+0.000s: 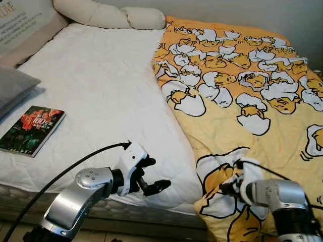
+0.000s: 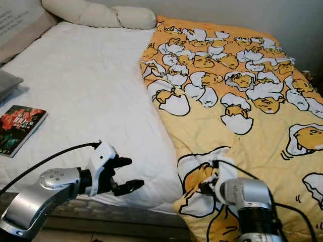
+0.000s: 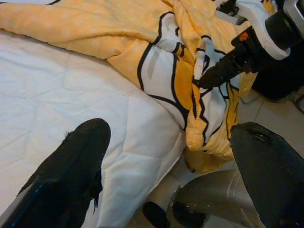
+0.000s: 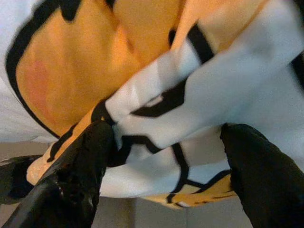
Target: Clean up the room
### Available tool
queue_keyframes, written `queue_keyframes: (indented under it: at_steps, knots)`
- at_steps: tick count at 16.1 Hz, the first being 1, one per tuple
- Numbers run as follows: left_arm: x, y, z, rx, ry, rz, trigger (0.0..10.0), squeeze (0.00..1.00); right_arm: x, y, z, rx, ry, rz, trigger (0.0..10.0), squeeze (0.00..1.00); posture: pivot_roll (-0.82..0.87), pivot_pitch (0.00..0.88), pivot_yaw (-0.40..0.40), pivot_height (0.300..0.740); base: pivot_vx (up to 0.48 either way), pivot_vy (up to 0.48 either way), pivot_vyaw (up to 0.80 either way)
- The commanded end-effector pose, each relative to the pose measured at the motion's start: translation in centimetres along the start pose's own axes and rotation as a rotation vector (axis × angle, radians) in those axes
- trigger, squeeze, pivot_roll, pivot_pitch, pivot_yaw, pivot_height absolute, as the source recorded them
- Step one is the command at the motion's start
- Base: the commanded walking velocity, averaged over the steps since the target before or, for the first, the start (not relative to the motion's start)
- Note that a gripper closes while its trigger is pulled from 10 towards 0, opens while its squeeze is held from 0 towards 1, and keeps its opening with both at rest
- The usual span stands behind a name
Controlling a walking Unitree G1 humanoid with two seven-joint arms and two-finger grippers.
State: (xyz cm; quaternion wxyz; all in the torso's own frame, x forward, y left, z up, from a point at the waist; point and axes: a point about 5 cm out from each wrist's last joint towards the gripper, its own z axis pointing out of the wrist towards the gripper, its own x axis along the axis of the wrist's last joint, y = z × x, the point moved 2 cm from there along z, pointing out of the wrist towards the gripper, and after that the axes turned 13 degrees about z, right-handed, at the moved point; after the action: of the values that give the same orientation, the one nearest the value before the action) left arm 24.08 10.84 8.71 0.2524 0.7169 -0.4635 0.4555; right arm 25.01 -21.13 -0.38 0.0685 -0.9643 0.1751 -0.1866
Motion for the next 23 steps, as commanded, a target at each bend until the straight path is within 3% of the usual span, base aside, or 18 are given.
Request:
queue_keyframes:
  at_steps: [1, 2, 3, 4, 5, 6, 7, 8, 23]
  knots:
    - [0.1, -0.3, 0.1, 0.006, -0.007, 0.023, 10.0, 1.0, 0.5, -0.7, 0.2, 0.04, 0.024, 0.024, 10.0, 0.0, -0.07, 0.0, -0.073, 0.74, 0.0, 0.0, 0.0]
    - [0.2, -0.4, 0.1, 0.007, -0.007, 0.024, 10.0, 1.0, 0.4, -0.8, 0.3, 0.046, 0.018, 0.036, 10.0, 0.0, -0.07, 0.0, -0.07, 0.74, 0.0, 0.0, 0.0]
    - [0.2, -0.5, 0.1, 0.009, -0.01, 0.033, 10.0, 1.0, 0.1, -1.0, 0.8, 0.049, 0.005, 0.044, 8.3, 0.0, -0.06, 0.0, -0.067, 0.74, 0.0, 0.0, 0.0]
    - [0.2, -0.6, 0.1, 0.009, -0.014, 0.041, 10.0, 1.0, -0.1, -1.1, 1.2, 0.044, 0.0, 0.042, 2.3, 0.0, -0.06, 0.0, -0.066, 0.74, 0.0, 0.0, 0.0]
    - [0.2, -0.6, 0.0, 0.006, -0.015, 0.045, 10.0, 1.0, -0.2, -1.2, 1.3, 0.044, -0.007, 0.042, 0.0, 0.0, -0.06, 0.0, -0.065, 0.74, 0.0, 0.0, 0.0]
    - [0.2, -0.4, -0.1, -0.009, -0.018, 0.047, 10.0, 0.69, -0.4, -1.2, 1.5, 0.042, -0.017, 0.041, 0.0, 0.0, -0.06, 0.0, -0.065, 0.74, 0.0, 0.0, 0.0]
    - [0.2, -0.4, -0.1, -0.015, -0.019, 0.047, 10.0, 0.53, -0.4, -1.2, 1.5, 0.041, -0.019, 0.043, 0.0, 0.0, -0.06, 0.0, -0.064, 0.74, 0.0, 0.0, 0.0]
    - [0.1, -0.2, -0.2, -0.028, -0.021, 0.045, 10.0, 0.0, -0.5, -1.1, 1.6, 0.037, -0.02, 0.044, 0.0, 0.0, -0.06, 0.0, -0.063, 0.74, 0.0, 0.0, 0.0]
    - [-0.5, 0.6, -0.6, -0.08, -0.048, 0.034, 10.0, 0.0, -1.2, -0.1, 2.0, 0.061, -0.012, 0.07, 0.0, 0.0, -0.06, 0.0, -0.061, 0.74, 0.0, 0.0, 0.0]
